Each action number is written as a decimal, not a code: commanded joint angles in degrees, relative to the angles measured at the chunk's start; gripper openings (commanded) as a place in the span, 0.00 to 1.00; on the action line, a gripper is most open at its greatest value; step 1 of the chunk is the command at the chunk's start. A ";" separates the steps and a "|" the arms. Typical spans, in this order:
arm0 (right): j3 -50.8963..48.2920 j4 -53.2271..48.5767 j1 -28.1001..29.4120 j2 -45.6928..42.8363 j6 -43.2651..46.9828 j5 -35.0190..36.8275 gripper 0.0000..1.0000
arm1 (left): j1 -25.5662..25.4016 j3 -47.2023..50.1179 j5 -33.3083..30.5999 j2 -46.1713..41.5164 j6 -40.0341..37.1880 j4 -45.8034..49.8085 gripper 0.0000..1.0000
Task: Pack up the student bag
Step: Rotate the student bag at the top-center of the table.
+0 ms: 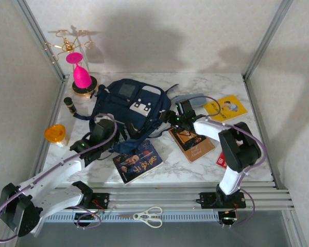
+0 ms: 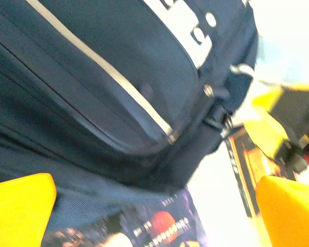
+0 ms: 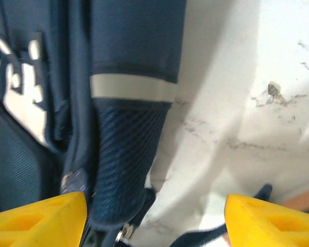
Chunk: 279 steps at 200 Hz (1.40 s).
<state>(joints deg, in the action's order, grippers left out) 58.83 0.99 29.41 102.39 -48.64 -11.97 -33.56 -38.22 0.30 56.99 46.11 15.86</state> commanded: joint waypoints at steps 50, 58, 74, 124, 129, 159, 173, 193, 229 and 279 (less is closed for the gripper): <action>10.34 5.83 0.08 11.22 1.33 -7.11 0.60 | -6.85 7.98 -0.10 0.28 7.83 -11.74 0.99; 11.04 5.86 0.01 12.12 1.36 -7.00 0.56 | -6.78 7.85 -0.29 0.61 7.70 -11.32 0.99; 11.92 6.45 -0.05 12.79 1.12 -7.32 0.50 | -6.69 8.68 -1.14 0.65 7.26 -11.76 0.99; 10.81 9.79 0.09 9.74 -1.96 -9.35 0.10 | -1.89 12.11 -2.59 1.68 4.44 -15.32 0.99; 10.72 9.82 0.04 9.04 -2.11 -9.41 0.07 | -0.98 12.11 -2.23 2.01 3.92 -15.80 0.99; 9.91 10.08 0.29 2.89 -3.51 -9.63 0.00 | 5.41 12.23 1.14 5.38 0.18 -21.41 0.99; 9.80 8.45 1.04 -0.81 -3.72 -7.85 0.00 | 8.28 10.84 1.92 7.40 -1.91 -22.98 0.99; 8.16 7.18 1.53 -5.89 -5.94 -6.68 0.00 | 10.86 7.71 2.81 9.89 -6.15 -24.88 0.99; 2.13 5.09 4.29 -15.65 -12.90 2.42 0.00 | 15.58 2.05 8.18 15.67 -9.05 -30.89 0.98; -3.37 6.70 5.30 -20.32 -24.09 15.36 0.00 | 17.37 -5.45 10.56 15.54 -14.57 -23.90 0.99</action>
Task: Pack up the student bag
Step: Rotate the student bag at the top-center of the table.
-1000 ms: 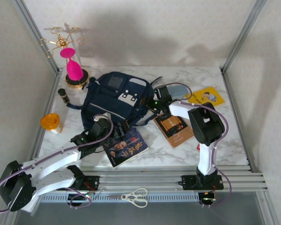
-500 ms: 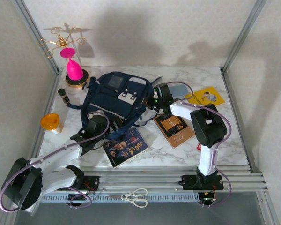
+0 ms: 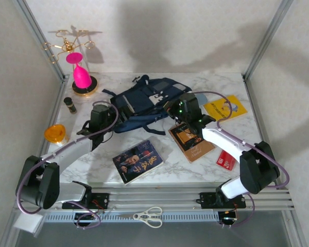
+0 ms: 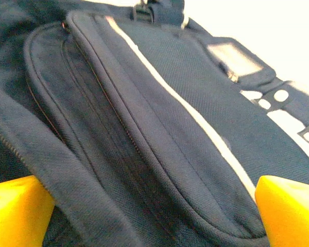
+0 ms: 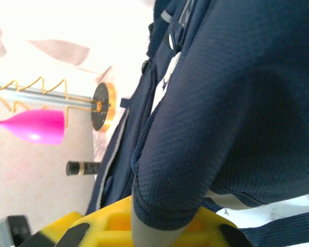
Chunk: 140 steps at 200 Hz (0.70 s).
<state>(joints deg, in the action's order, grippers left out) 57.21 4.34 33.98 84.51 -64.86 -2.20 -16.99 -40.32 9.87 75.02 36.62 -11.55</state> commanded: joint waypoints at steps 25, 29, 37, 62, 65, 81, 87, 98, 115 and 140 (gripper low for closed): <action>-2.90 4.80 1.16 -2.65 -13.59 7.80 0.00 | 0.43 -2.93 0.76 -9.46 -5.29 13.51 0.99; -2.83 4.80 1.10 -2.57 -14.03 7.90 0.00 | 0.28 -2.85 0.45 -10.72 -5.33 15.11 0.99; -2.47 4.58 1.25 -2.40 -15.05 8.32 0.00 | -0.13 -3.04 -1.15 -12.97 -5.19 19.45 0.99; -1.22 3.61 2.95 -2.16 -18.37 10.90 0.00 | -4.64 -1.90 -4.02 -19.79 -2.59 24.83 0.93; -1.09 3.50 3.10 -2.00 -18.90 10.83 0.00 | -5.68 -1.88 -4.50 -20.27 -2.22 25.31 0.93; -0.45 3.75 4.10 -1.48 -20.31 10.58 0.00 | -11.74 -1.25 -7.19 -22.75 -0.34 26.66 0.90; -0.20 3.75 4.38 -1.32 -20.76 10.32 0.00 | -13.86 -0.98 -7.75 -23.37 0.47 26.61 0.88; -0.25 5.15 4.78 -1.18 -21.25 9.04 0.00 | -17.48 -0.19 -8.55 -24.15 2.07 25.64 0.84; -0.26 8.80 4.96 -0.93 -21.27 5.41 0.00 | -22.83 0.40 -9.74 -23.36 2.54 23.78 0.79; 0.81 8.51 5.55 -1.57 -21.80 2.89 0.00 | -29.53 -2.11 -12.14 -18.31 -0.89 23.92 0.77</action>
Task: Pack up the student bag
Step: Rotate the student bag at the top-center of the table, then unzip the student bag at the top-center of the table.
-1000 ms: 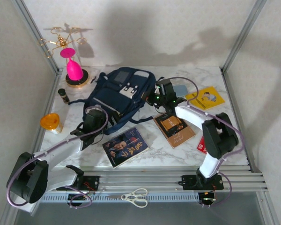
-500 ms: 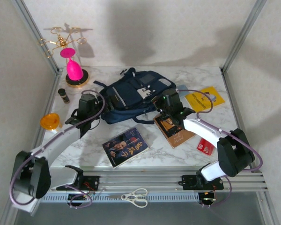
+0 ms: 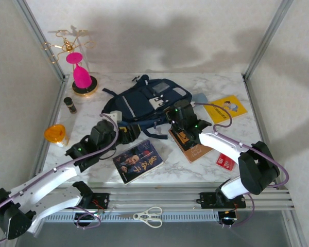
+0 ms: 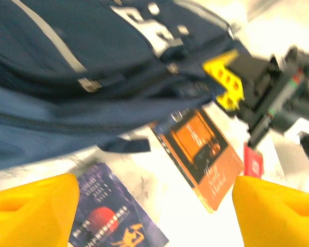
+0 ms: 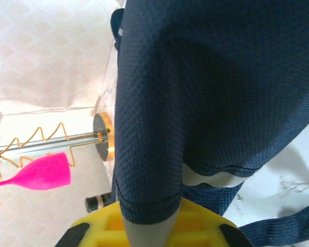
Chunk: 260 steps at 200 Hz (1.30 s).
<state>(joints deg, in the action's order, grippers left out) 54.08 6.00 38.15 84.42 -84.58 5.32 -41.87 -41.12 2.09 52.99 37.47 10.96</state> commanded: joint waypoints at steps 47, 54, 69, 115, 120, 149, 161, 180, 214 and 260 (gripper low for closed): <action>4.23 5.77 1.40 -2.60 -3.42 -4.25 0.00 | -8.26 -7.94 -8.75 15.03 -4.82 -0.36 0.71; 4.05 6.10 1.40 -2.60 -3.70 -4.42 0.00 | -8.68 -9.02 -9.21 16.88 -5.05 -0.89 0.69; 4.22 5.77 1.39 -2.59 -4.39 -4.48 0.00 | -9.53 -11.32 -10.73 20.80 -6.13 -1.73 0.68; 5.04 5.06 1.38 -2.04 -5.33 -4.31 0.00 | -10.16 -18.08 -16.64 30.50 -4.52 0.20 0.63; 5.15 5.03 1.37 -2.07 -5.34 -4.18 0.00 | -10.11 -18.75 -18.74 31.23 -3.64 1.33 0.61; 5.80 4.39 1.35 -1.63 -5.53 -4.08 0.00 | -10.08 -19.00 -20.98 32.95 -1.18 2.15 0.58; 6.07 4.37 1.40 -1.37 -5.65 -4.49 0.00 | -9.99 -18.47 -19.77 33.44 -1.51 0.05 0.57; 6.02 5.13 1.36 -1.03 -6.08 -4.87 0.00 | -9.94 -20.08 -19.12 35.70 -3.35 -0.84 0.54; 6.69 4.55 1.40 -0.66 -5.86 -4.88 0.00 | -8.97 -22.76 -21.61 39.10 -3.90 0.08 0.46; 6.29 4.55 1.39 -0.86 -5.82 -4.62 0.00 | -6.96 -21.56 -22.28 38.79 -1.90 -1.09 0.43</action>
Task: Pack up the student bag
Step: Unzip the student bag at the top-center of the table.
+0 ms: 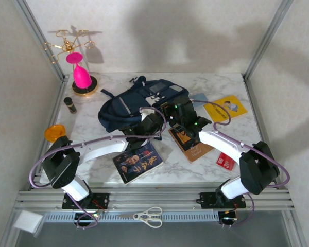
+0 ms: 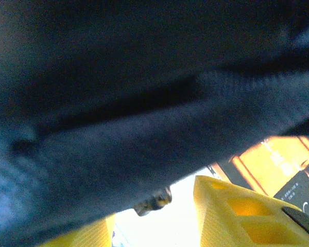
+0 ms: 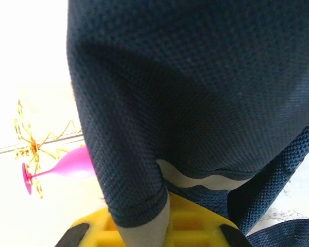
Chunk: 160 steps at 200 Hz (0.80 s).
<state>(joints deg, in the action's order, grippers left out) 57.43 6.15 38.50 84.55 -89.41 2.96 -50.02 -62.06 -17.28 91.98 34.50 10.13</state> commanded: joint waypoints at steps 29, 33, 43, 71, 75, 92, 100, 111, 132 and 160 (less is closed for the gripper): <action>2.96 4.22 1.05 -0.71 -0.77 -2.44 0.00 | 1.33 0.79 -0.81 -2.06 -1.54 -4.28 0.40; 2.89 4.31 1.05 -0.71 -0.85 -2.35 0.00 | 1.33 0.80 -0.44 -2.12 -2.21 -4.84 0.38; 2.53 4.48 0.99 -0.79 -0.92 -2.13 0.00 | 1.33 0.20 0.62 -1.93 -3.60 -5.06 0.33; 1.75 4.77 1.03 -1.32 -0.95 -1.54 0.00 | 1.42 -1.18 1.98 -1.88 -4.97 -5.15 0.18; 1.78 4.63 1.04 -1.40 -0.90 -1.41 0.00 | 1.42 -1.06 1.89 -2.10 -4.91 -5.23 0.16; 1.95 4.32 1.03 -1.55 -0.49 -1.04 0.00 | 1.59 -0.87 1.29 -2.50 -4.35 -4.66 0.07; 2.19 4.03 1.03 -1.54 -0.24 -0.94 0.00 | 1.68 -0.66 1.24 -2.73 -4.19 -4.26 0.03; 2.10 4.02 0.82 -1.50 -0.13 -1.21 0.00 | 1.66 -0.09 1.64 -3.47 -3.78 -3.66 0.00; 1.49 5.09 -0.99 -1.80 -0.43 -2.76 0.00 | 1.61 3.43 2.75 -6.72 -2.07 -3.49 0.00; 2.16 4.72 -3.34 -2.35 1.69 -4.34 0.00 | 2.15 7.73 4.90 -11.34 -1.85 -1.95 0.00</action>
<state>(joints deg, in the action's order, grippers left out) 57.43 6.83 37.17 84.53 -89.19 1.23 -48.82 -57.21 -14.26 85.36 31.81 6.52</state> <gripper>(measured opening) 0.066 0.062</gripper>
